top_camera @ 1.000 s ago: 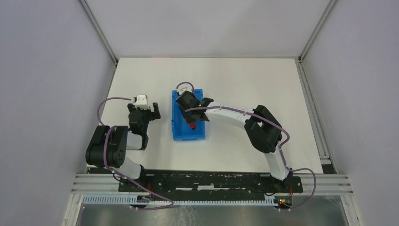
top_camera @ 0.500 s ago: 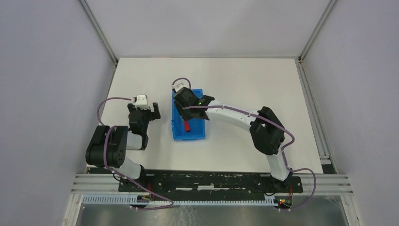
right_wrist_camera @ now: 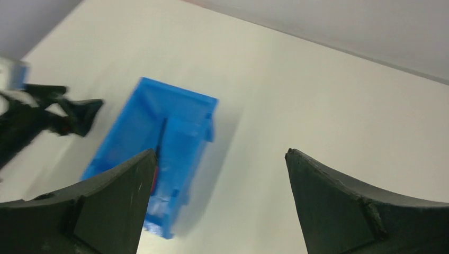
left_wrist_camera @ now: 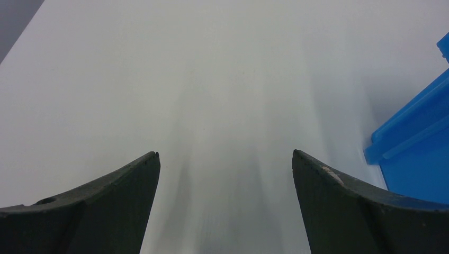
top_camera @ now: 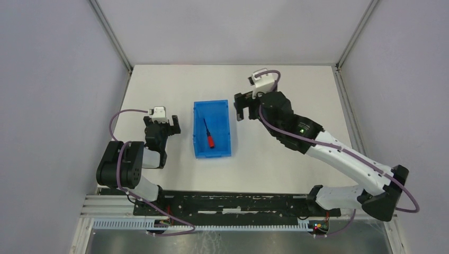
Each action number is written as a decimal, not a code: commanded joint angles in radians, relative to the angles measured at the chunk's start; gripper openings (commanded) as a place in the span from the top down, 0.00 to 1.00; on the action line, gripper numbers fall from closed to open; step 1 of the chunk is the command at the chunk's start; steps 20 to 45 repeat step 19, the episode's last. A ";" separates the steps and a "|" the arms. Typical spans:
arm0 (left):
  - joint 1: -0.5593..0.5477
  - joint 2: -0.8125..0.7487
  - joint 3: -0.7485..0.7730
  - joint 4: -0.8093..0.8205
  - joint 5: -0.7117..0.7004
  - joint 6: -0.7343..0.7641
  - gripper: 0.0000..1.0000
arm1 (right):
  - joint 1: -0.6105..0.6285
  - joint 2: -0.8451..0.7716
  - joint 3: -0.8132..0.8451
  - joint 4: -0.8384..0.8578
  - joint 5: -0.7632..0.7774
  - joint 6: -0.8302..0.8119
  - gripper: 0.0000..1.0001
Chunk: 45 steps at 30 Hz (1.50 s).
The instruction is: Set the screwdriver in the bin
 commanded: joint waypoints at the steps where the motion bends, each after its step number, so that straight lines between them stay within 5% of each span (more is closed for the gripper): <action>1: 0.007 -0.017 0.003 0.032 0.014 -0.029 0.00 | -0.097 -0.111 -0.191 -0.018 0.180 -0.050 0.02; 11: 0.007 -0.017 0.003 0.032 0.014 -0.029 0.00 | -0.249 -0.336 -0.738 0.064 0.235 -0.004 0.02; 16: 0.007 -0.017 0.003 0.033 0.014 -0.029 0.00 | -0.250 -0.350 -0.856 0.139 0.232 0.022 0.02; 45: 0.007 -0.017 0.003 0.032 0.014 -0.029 0.00 | -0.248 -0.367 -0.878 0.175 0.242 0.013 0.02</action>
